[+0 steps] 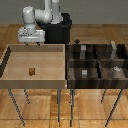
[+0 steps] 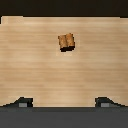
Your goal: Place the loaf of bread into the appropriate compartment.
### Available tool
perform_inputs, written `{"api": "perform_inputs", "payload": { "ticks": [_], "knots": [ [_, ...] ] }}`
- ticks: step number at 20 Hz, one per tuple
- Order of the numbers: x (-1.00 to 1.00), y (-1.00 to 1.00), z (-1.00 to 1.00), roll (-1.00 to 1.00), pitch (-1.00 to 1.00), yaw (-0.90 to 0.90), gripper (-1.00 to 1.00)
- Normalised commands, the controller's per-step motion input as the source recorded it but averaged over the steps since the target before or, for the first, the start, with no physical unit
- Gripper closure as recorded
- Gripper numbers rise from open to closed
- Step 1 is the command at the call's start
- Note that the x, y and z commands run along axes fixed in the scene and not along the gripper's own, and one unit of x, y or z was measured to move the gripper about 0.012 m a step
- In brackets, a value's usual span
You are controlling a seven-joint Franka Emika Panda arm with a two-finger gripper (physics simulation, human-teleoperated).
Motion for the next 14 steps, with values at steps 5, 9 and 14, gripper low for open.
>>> {"api": "perform_inputs", "payload": {
  "ticks": [5,9,14],
  "knots": [
    [1.0,0.0,0.0,0.0,0.0,0.0,-1.0],
    [0.25,-0.06,0.0,0.0,0.0,0.0,-1.0],
    [0.4,-0.2,0.0,0.0,0.0,0.0,-1.0]
  ]
}}
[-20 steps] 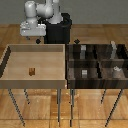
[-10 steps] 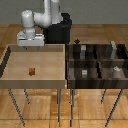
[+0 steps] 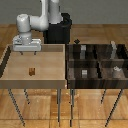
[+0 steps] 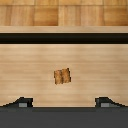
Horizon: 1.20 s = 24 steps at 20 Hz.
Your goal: Place the loaf of bread into the appropriate compartment.
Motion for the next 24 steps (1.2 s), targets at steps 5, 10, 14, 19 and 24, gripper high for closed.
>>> {"api": "perform_inputs", "payload": {
  "ticks": [5,10,14,19,24],
  "knots": [
    [0.2,0.2,-0.07,0.0,0.0,0.0,-1.0],
    [0.0,0.0,-0.8,0.0,0.0,0.0,-1.0],
    [0.0,0.0,-1.0,0.0,0.0,0.0,-1.0],
    [0.0,-0.2,-0.4,0.0,0.0,0.0,-1.0],
    [0.0,0.0,-0.2,0.0,0.0,0.0,-1.0]
  ]
}}
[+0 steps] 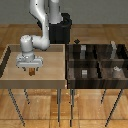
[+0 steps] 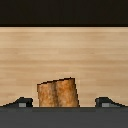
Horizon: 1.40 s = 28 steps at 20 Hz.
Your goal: Place the loaf of bread into the appropriate compartment.
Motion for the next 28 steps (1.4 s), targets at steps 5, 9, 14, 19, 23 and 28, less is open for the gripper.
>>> {"api": "perform_inputs", "payload": {
  "ticks": [5,9,14,19,23,28],
  "knots": [
    [0.0,0.0,-0.4,0.0,0.0,0.0,1.0],
    [0.0,0.0,0.0,0.0,0.0,0.0,1.0],
    [0.0,0.0,0.6,0.0,0.0,0.0,1.0],
    [0.0,0.0,1.0,0.0,0.0,0.0,1.0],
    [0.0,0.0,1.0,0.0,0.0,0.0,1.0],
    [0.0,0.8,0.2,0.0,0.0,0.0,1.0]
  ]
}}
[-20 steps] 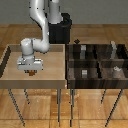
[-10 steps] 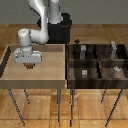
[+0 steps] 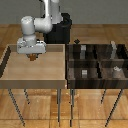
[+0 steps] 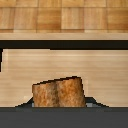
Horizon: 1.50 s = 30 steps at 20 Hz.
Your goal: Place the loaf of bread into the appropriate compartment.
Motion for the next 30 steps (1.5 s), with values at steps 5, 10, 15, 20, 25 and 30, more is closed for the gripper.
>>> {"api": "perform_inputs", "payload": {
  "ticks": [5,10,15,20,25,30],
  "knots": [
    [0.0,1.0,0.0,0.0,0.0,0.0,1.0],
    [0.0,1.0,0.0,0.0,0.0,0.0,1.0],
    [0.0,1.0,0.0,0.0,0.0,0.0,1.0],
    [0.0,1.0,0.0,0.0,0.0,0.0,1.0],
    [0.0,1.0,0.0,0.0,0.0,0.0,1.0],
    [0.0,0.6,0.0,0.0,0.0,0.0,-1.0]
  ]
}}
